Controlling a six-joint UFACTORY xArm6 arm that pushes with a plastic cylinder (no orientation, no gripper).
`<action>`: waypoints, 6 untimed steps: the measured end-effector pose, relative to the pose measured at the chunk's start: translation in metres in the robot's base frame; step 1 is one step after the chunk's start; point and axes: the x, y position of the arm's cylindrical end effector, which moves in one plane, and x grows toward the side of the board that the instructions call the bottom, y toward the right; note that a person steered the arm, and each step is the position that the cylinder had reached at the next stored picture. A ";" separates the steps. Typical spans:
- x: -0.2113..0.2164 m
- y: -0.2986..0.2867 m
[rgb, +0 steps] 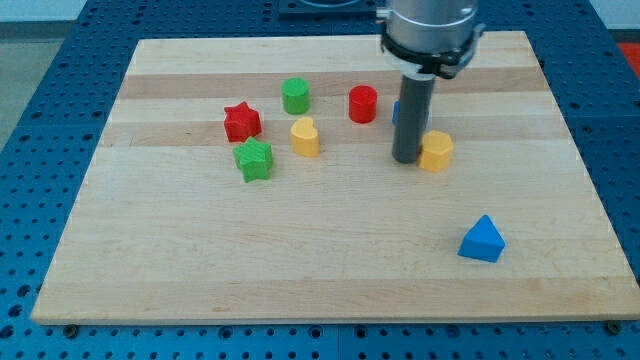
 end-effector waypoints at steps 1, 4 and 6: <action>0.000 0.023; -0.007 0.021; -0.040 -0.049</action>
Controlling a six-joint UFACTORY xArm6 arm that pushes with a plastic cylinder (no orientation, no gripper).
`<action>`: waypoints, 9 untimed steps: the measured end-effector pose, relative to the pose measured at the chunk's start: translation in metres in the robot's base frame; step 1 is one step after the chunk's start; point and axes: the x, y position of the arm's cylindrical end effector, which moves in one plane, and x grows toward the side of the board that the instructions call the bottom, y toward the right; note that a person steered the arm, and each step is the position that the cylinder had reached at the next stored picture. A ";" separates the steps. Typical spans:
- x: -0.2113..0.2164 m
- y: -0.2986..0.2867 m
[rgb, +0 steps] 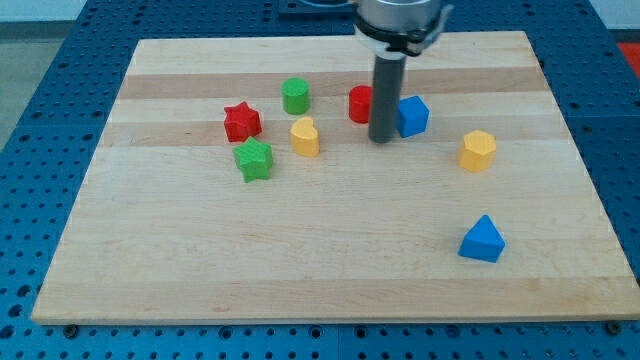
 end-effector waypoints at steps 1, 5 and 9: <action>-0.024 -0.005; -0.027 0.045; -0.030 0.055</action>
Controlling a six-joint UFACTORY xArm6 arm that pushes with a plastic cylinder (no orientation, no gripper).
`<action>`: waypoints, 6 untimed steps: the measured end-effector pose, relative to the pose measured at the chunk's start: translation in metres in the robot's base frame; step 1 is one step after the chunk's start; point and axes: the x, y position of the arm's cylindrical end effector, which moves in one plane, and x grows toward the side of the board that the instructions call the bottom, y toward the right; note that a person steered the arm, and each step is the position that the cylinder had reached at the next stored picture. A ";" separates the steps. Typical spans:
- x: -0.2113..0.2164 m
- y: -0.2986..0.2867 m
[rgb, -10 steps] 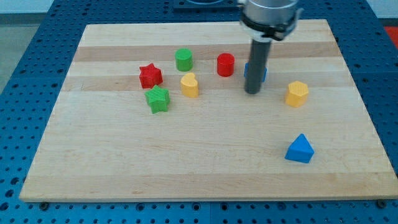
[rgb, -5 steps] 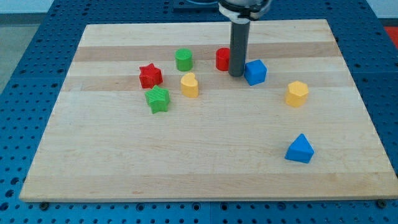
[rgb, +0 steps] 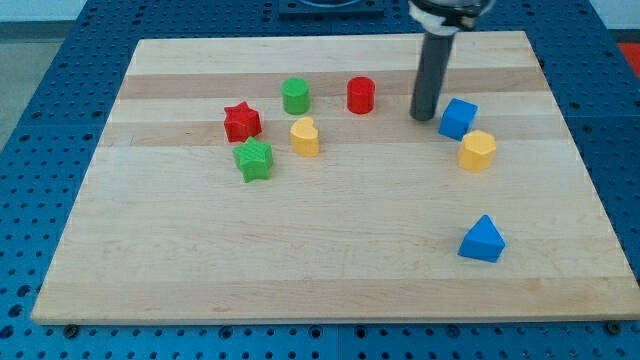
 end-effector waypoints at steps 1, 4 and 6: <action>0.000 -0.057; -0.004 -0.122; -0.020 -0.121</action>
